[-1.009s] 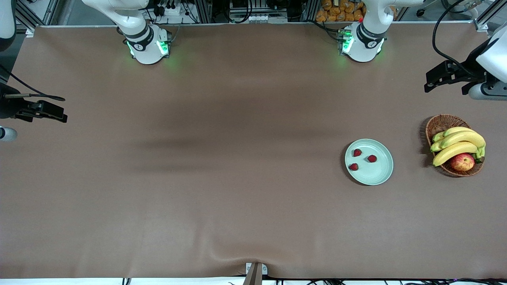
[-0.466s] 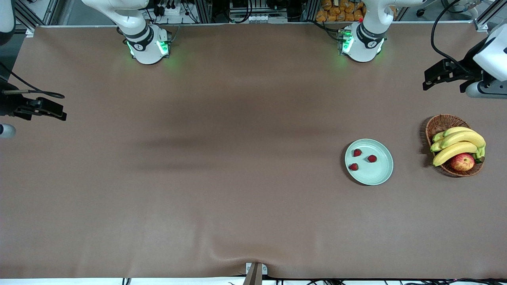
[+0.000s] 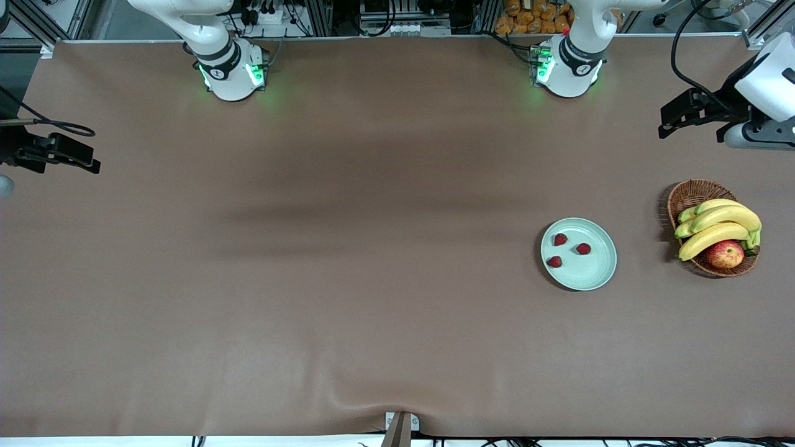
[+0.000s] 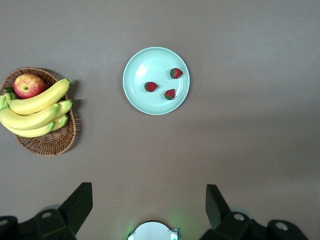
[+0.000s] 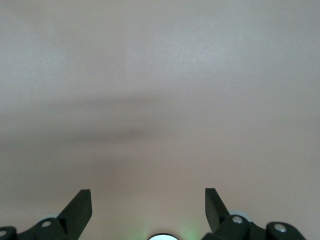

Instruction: Collect all strawberries into plate

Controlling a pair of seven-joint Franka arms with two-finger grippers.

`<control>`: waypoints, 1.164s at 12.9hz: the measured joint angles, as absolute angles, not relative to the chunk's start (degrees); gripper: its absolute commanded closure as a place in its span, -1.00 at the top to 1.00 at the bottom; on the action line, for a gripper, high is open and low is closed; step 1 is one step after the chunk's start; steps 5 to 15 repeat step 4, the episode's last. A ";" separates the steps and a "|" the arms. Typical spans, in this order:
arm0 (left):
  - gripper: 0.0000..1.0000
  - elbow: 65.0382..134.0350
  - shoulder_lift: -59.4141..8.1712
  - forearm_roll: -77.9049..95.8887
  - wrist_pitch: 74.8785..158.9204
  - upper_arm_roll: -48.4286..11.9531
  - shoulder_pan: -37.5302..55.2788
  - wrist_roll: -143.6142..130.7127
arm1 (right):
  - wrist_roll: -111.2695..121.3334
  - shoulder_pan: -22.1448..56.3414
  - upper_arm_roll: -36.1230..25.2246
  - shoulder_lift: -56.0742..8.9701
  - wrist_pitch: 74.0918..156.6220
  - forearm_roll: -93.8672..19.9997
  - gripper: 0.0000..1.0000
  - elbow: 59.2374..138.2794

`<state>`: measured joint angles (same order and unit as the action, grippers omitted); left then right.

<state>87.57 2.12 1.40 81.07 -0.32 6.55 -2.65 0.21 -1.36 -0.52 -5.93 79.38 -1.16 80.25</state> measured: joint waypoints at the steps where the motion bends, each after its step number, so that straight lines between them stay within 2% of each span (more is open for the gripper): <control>1: 1.00 87.60 2.12 1.40 81.31 -0.62 6.55 -2.92 | 0.21 -1.21 -0.64 -5.93 78.99 -1.18 1.00 80.25; 15: 1.00 87.60 2.12 1.40 82.18 -0.73 6.54 -3.11 | 0.20 -0.97 -0.80 -5.93 78.34 -1.19 1.00 80.25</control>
